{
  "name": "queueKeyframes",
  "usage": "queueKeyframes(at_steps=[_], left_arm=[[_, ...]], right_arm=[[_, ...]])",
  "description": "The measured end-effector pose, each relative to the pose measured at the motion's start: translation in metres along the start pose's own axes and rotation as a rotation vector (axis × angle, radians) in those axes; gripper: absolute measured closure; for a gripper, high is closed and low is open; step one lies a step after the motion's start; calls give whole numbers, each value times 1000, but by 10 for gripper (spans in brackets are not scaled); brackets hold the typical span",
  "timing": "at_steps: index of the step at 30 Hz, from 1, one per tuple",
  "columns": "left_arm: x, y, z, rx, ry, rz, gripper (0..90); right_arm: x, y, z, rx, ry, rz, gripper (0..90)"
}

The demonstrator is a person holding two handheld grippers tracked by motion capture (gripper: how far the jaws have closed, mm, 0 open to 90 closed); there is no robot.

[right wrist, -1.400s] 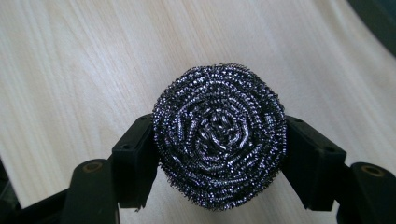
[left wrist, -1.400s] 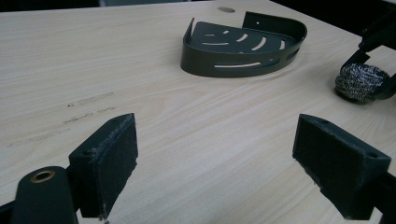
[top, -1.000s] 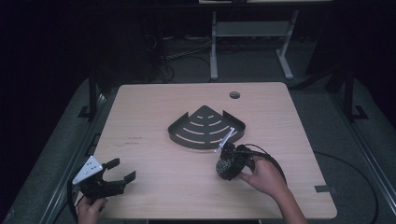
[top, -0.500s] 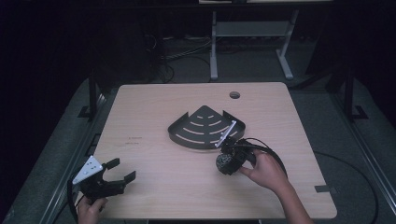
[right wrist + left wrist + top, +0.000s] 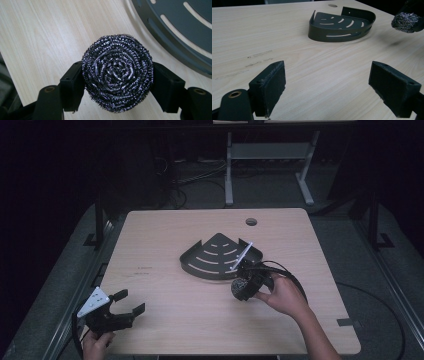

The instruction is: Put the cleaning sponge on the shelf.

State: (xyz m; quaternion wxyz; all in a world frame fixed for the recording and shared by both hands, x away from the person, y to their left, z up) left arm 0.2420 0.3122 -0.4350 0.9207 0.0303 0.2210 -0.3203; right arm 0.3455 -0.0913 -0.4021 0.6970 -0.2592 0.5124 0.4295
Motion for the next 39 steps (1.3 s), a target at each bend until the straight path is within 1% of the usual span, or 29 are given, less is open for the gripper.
queueKeyframes(at_steps=[6,8,10,13,15,16,17,18,21,24,26,29,30,39], left_arm=[[0,0,0,3,3,-1,133],[0,0,0,2,1,-2,133],[0,0,0,-1,-1,-1,133],[0,0,0,0,-2,-1,133],[0,0,0,-1,-2,-1,133],[0,0,0,-2,-3,-2,133],[0,0,0,-2,-3,-3,133],[0,0,0,-2,-2,-1,133],[0,0,0,0,-4,-4,133],[0,0,1,0,-5,-2,133],[0,0,1,1,-5,-1,133],[-1,1,1,-1,-5,-1,133],[-1,1,0,-1,-4,0,133],[-1,1,1,-1,-6,1,133]], right_arm=[[-3,-6,7,2,1,-3,324],[-4,-8,10,5,-2,7,325],[-4,-10,12,6,6,-1,324],[-6,-14,17,5,13,-2,324],[-7,-15,18,5,5,-1,324],[-9,-16,22,5,-4,14,324],[-9,-16,22,5,-4,14,324],[-11,-17,26,3,-4,5,324],[-12,-18,31,2,-6,6,324],[-12,-21,37,3,9,0,324],[-11,-23,41,0,10,-5,324],[-10,-26,44,8,10,5,324],[-8,-29,46,8,21,-4,324],[-5,-37,59,14,34,-10,324]])
Point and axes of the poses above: each handheld gripper's, and its own axes: x roughly forward along the jaws, z roughly out of its top, y roughly to its left, the point moved 2 cm from there along x, roughly forward along the jaws, and after that the axes turned 2 degrees about x, right-handed, at the moved point
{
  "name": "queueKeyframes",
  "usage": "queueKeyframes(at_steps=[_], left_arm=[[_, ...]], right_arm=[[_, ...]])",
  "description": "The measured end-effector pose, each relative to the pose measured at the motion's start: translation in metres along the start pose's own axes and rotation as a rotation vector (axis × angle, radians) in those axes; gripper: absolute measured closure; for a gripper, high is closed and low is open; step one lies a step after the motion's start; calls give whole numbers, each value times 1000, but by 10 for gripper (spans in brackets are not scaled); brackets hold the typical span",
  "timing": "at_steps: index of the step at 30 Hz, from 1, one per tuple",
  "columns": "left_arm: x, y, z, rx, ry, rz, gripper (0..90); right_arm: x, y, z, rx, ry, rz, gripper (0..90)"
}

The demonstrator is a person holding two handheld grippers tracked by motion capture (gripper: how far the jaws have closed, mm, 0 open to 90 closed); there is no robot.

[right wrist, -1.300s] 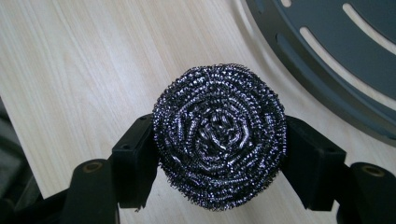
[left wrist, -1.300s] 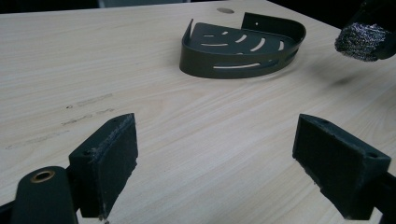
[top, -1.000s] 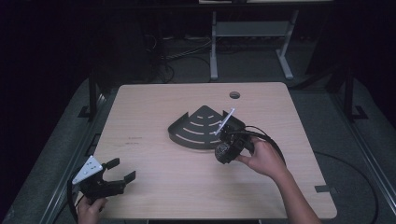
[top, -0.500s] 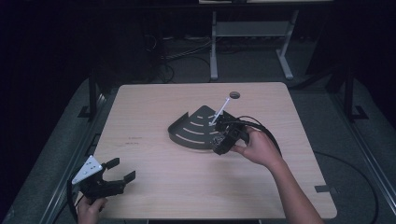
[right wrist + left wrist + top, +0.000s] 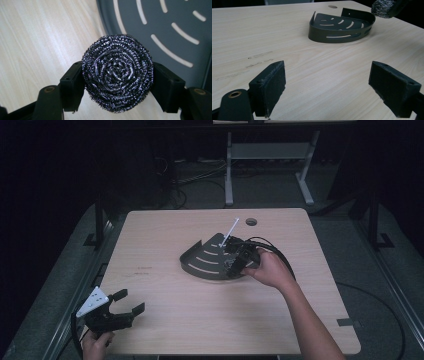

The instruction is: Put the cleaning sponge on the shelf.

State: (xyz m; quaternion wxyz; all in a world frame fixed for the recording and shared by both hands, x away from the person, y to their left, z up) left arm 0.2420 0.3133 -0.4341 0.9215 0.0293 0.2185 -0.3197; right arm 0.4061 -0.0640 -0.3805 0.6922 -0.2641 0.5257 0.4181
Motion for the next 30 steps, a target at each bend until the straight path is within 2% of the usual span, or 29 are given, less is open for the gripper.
queueKeyframes(at_steps=[12,19,22,30], left_arm=[[0,0,0,-2,-1,-1,133],[0,0,0,2,0,0,133],[0,0,0,-1,-1,-1,133],[0,0,0,-1,-2,-2,133]], right_arm=[[2,-12,17,20,0,5,323],[3,-21,25,35,2,-16,323],[5,-23,28,35,-2,-9,323],[21,-33,33,63,8,-6,323]])
Point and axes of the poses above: each handheld gripper's, and its own axes: x roughly forward along the jaws, z roughly out of its top, y roughly to its left, the point moved 2 cm from there along x, roughly forward along the jaws, and after that the axes turned 2 degrees about x, right-handed, at the moved point
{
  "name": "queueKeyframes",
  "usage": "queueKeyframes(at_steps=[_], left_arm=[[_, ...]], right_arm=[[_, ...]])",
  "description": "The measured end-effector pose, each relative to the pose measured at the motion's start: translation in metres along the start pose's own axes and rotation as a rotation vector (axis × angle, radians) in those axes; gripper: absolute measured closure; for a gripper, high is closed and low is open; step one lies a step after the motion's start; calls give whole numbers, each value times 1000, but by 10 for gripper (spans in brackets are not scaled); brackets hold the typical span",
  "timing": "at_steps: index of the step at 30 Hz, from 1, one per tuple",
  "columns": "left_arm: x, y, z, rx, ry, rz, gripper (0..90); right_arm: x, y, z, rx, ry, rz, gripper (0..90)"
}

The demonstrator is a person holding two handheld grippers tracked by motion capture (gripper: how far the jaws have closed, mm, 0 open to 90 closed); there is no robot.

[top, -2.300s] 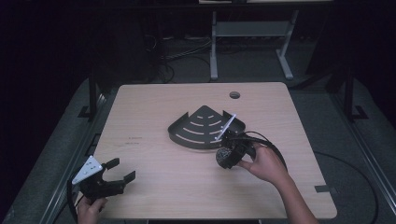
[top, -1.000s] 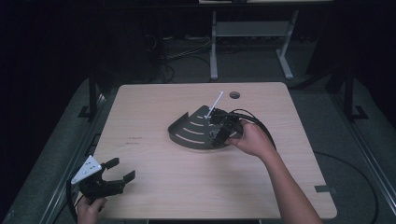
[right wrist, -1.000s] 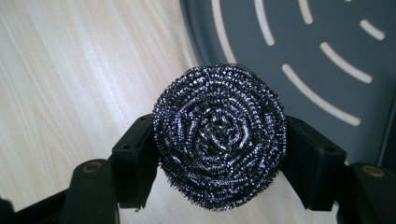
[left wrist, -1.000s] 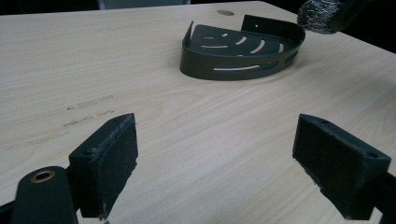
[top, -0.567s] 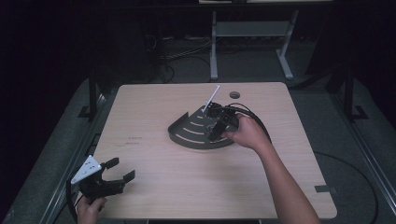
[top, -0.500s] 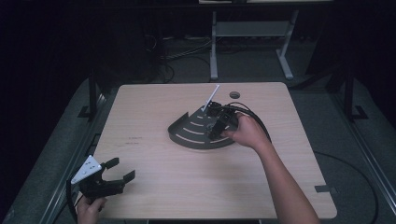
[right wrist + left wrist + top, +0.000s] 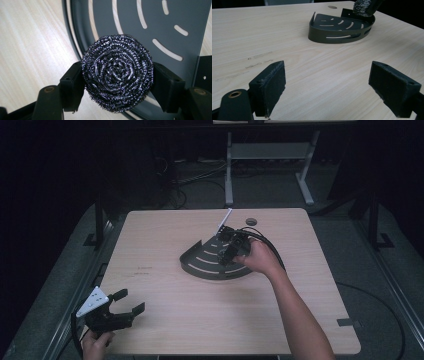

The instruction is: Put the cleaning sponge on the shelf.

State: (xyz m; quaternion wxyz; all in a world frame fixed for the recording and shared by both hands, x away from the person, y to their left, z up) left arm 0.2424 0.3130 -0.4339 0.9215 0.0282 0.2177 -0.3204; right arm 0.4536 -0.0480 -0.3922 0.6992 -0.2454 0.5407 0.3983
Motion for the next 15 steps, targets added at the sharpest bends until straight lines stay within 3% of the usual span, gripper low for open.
queueKeyframes(at_steps=[15], left_arm=[[0,0,0,1,-2,-2,133]], right_arm=[[18,-14,3,45,21,-5,322]])
Point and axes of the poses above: each handheld gripper's, and its own axes: x roughly forward along the jaws, z roughly out of its top, y roughly to its left, the point moved 2 cm from there along x, roughly forward along the jaws, and after that the axes turned 2 degrees about x, right-handed, at the moved point
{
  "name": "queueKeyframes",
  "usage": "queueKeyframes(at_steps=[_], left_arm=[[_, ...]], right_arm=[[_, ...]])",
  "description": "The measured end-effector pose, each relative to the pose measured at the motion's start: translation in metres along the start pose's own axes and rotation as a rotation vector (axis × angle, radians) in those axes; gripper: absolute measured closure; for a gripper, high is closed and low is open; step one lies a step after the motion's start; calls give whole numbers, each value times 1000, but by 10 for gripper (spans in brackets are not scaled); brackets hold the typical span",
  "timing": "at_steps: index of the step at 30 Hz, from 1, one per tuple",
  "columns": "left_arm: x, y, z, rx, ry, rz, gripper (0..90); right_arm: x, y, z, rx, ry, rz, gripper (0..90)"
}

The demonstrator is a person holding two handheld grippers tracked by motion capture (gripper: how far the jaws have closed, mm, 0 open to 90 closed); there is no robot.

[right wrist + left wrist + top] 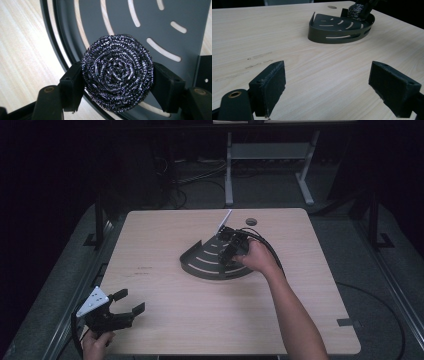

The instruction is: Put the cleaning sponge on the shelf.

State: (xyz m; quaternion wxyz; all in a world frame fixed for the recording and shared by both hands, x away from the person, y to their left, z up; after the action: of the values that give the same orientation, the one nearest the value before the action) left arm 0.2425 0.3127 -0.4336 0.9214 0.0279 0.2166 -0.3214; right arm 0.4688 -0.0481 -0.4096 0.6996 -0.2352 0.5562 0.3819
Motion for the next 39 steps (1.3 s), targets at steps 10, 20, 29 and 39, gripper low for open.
queueKeyframes(at_steps=[10,20,29,39], left_arm=[[0,0,0,-1,-2,-1,133],[-1,0,0,-2,-3,1,133],[-1,1,0,-2,-4,0,133],[-1,1,0,-1,0,1,133]], right_arm=[[9,-7,1,23,5,-5,321],[24,-10,3,32,33,-14,319],[32,-11,3,42,40,-14,318],[33,-17,-5,73,26,-13,315]])
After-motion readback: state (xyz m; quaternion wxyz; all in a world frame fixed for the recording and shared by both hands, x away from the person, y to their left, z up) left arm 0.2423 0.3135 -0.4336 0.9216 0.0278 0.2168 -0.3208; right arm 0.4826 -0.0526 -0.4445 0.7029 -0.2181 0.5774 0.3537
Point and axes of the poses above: each handheld gripper's, and its own axes: x roughly forward along the jaws, z roughly out of its top, y roughly to its left, the point moved 2 cm from there along x, roughly forward along the jaws, and after that the axes turned 2 degrees about x, right-handed, at the moved point
